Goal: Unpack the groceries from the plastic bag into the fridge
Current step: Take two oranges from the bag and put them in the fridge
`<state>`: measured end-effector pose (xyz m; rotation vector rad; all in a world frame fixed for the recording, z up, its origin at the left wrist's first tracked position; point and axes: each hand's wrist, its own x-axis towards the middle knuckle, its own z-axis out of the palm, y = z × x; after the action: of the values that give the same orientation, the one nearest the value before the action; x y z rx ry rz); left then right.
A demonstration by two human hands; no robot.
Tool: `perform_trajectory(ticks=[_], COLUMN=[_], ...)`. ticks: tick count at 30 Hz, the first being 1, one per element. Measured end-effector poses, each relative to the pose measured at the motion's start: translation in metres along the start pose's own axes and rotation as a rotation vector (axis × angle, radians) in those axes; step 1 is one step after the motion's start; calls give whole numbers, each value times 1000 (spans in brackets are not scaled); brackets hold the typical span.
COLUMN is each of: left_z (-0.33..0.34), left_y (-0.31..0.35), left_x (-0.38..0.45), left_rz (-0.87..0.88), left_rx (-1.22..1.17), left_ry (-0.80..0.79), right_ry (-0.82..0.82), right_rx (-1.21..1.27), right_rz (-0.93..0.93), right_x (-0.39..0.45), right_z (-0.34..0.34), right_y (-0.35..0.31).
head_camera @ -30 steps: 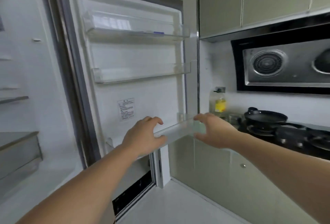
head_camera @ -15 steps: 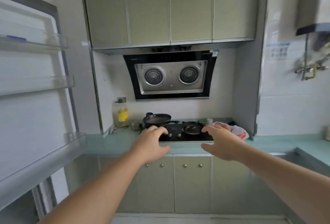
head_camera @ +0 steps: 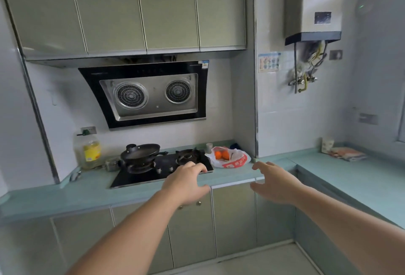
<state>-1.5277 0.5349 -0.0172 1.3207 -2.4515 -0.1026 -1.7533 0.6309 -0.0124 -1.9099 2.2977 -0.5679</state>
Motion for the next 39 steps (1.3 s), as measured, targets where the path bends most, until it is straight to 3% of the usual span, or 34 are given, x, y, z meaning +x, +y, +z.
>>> perform_trajectory(ticks=[9,24,39], left_z=[29,99,191], left_y=[-24,-166,-181], left_x=[66,282,498], left_rz=[-2,11,14], left_rx=[-15,-53,-46], left_ry=[-33,-100,-154], right_ry=[-18,-13,-59], right_rx=[6,-115,23], right_rz=[15,66,81], right_x=[66,297,520], right_z=[21,86,144], right_y=[14,5,114])
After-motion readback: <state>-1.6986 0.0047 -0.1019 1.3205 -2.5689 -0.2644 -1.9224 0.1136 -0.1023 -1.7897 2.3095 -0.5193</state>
